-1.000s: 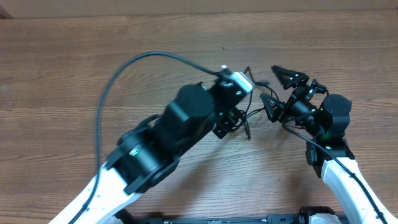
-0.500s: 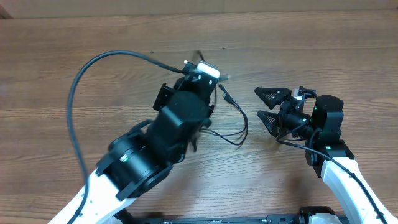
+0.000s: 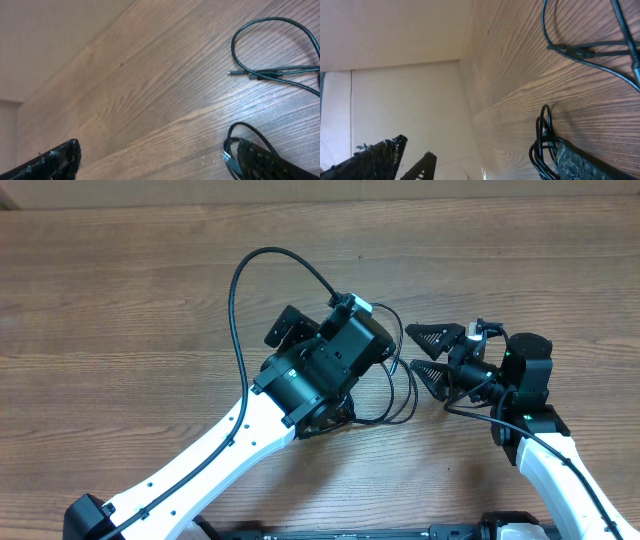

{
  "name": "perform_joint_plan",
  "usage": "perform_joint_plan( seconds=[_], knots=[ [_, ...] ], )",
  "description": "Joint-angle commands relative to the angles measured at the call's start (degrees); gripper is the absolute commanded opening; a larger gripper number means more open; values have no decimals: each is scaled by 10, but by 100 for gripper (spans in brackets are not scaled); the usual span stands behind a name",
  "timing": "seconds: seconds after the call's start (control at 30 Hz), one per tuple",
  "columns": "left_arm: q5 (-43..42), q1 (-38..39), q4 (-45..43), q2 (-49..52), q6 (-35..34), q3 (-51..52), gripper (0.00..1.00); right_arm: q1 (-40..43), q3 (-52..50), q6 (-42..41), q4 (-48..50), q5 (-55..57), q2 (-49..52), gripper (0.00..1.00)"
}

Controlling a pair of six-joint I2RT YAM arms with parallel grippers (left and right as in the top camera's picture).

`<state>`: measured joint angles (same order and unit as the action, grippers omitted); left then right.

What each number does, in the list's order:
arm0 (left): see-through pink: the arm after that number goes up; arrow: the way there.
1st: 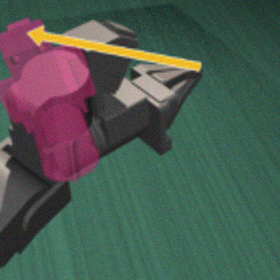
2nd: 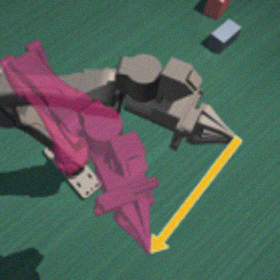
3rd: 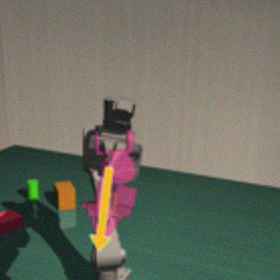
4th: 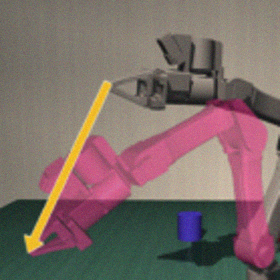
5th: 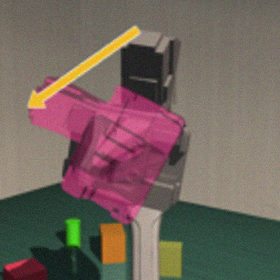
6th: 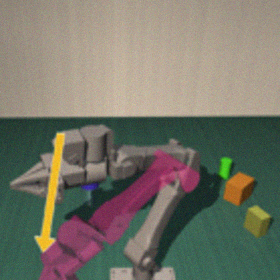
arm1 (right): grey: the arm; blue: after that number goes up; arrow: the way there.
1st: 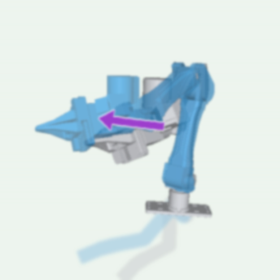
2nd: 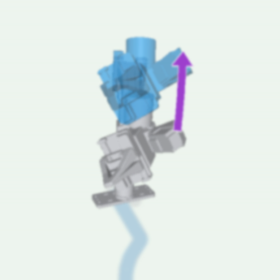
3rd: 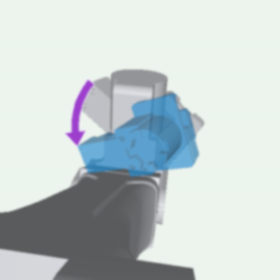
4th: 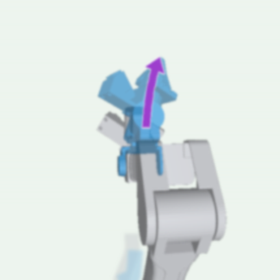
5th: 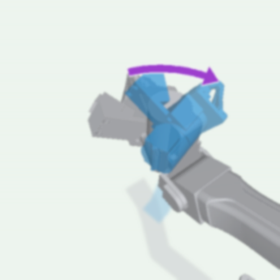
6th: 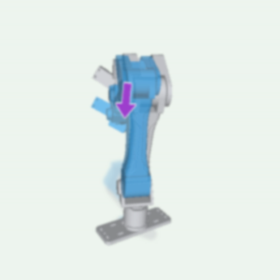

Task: Untangle cables

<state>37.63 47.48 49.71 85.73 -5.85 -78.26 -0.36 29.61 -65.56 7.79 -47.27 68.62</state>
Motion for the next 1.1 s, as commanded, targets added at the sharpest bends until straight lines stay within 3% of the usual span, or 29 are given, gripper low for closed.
perform_joint_plan(
  seconds=[0.0, 0.1, 0.17, 0.27, 0.4, 0.43, 0.57, 0.77, 0.83, 0.93, 1.07],
  knots=[
    [-16, -4, 29, -27, -77, -7, 100, 1, 4, 52, 1, -26, -4, 100],
    [-91, -4, 91, -30, -143, -7, 100, 0, 4, 134, -33, -36, -5, 100],
    [-91, -5, 136, -30, -207, -7, 100, -4, 4, 207, -75, -60, -4, 100],
    [-104, -16, 160, -30, -242, -7, 100, -33, 4, 336, -136, -68, -4, 100],
    [-183, -54, 132, -30, -170, -7, 100, -81, 4, 405, -137, -58, -4, 100],
    [-227, -74, 118, -30, -125, -7, 99, -99, 5, 403, -130, -32, -5, 100],
    [-344, -150, 101, -30, -51, -7, 99, -157, 47, 422, -199, 100, -5, 100],
    [-387, -235, 101, -30, -51, -7, 100, -248, 134, 487, -346, 341, -5, 100],
    [-404, -258, 101, -30, -51, -7, 100, -260, 135, 491, -336, 351, -4, 100],
    [-418, -289, 100, -30, -57, -7, 100, -262, 135, 492, -314, 359, -4, 82],
    [-417, -308, 100, -26, -67, -6, 99, -264, 135, 543, -293, 342, 10, 82]
  ],
)
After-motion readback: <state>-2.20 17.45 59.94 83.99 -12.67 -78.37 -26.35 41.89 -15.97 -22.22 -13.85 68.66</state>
